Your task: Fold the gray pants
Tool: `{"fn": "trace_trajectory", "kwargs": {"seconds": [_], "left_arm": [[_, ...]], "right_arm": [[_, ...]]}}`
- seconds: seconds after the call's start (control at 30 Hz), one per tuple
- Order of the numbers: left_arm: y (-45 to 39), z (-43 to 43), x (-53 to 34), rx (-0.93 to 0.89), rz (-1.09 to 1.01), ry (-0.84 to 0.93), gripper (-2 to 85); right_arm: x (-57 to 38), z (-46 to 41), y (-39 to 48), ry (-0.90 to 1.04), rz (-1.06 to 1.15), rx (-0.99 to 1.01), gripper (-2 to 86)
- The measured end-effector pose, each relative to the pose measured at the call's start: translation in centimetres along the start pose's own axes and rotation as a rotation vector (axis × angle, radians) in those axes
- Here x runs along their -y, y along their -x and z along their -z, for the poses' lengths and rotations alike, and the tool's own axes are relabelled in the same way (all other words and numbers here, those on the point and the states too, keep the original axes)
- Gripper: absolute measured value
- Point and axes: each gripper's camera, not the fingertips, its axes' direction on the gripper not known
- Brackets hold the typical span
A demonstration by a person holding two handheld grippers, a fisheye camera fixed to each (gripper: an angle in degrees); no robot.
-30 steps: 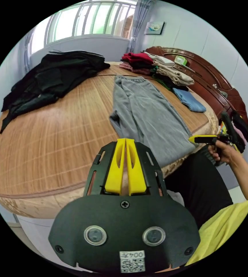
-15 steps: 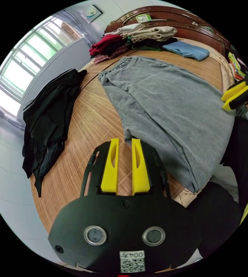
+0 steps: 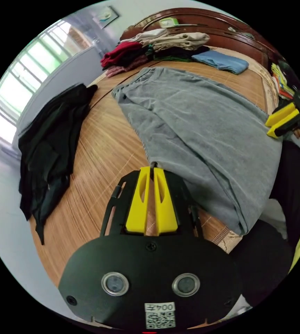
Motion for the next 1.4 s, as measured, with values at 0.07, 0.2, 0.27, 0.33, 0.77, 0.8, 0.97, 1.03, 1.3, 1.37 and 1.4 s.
{"fn": "trace_trajectory", "kwargs": {"seconds": [0.07, 0.2, 0.27, 0.33, 0.77, 0.8, 0.97, 1.03, 1.3, 1.37, 1.4], "left_arm": [[2.6, -0.7, -1.9, -0.147, 0.169, -0.059, 2.3], [4.3, -0.8, -2.4, -0.199, 0.238, -0.066, 2.4], [5.0, -0.4, -2.6, -0.182, 0.249, -0.046, 2.5], [5.9, 0.2, -3.0, -0.175, 0.271, -0.035, 2.5], [0.9, 3.2, 0.1, -0.284, 0.211, -0.037, 0.9], [0.8, 2.1, 0.3, -0.273, 0.212, 0.026, 0.7], [5.1, 0.7, -1.6, -0.378, 0.44, 0.059, 0.7], [5.8, 2.3, -1.9, -0.343, 0.44, -0.019, 1.0], [10.2, 0.6, 0.1, -0.558, 0.496, -0.307, 10.4], [11.5, -2.2, 1.0, -0.57, 0.502, -0.252, 13.0], [11.9, -3.0, 1.1, -0.572, 0.51, -0.234, 13.3]], "right_arm": [[-0.1, 0.2, -0.7, -0.003, 0.004, 0.025, 7.6], [-0.2, 0.5, -1.7, -0.012, -0.004, 0.058, 6.6], [-0.4, 0.8, -2.1, -0.029, -0.005, 0.07, 6.3], [-0.6, 1.1, -2.4, -0.044, -0.006, 0.079, 6.2], [-1.7, 3.4, -5.9, -0.121, -0.071, 0.177, 3.9], [-1.8, 3.5, -6.1, -0.123, -0.072, 0.181, 3.7], [-2.5, 5.0, -8.4, -0.152, -0.088, 0.288, 3.8], [-3.3, 6.3, -9.0, -0.218, -0.091, 0.311, 4.3], [2.2, 12.1, -13.3, -0.439, -0.134, 0.416, 6.4], [7.4, 13.7, -14.7, -0.451, -0.119, 0.448, 7.0], [8.8, 14.1, -15.0, -0.45, -0.119, 0.455, 7.1]]}}
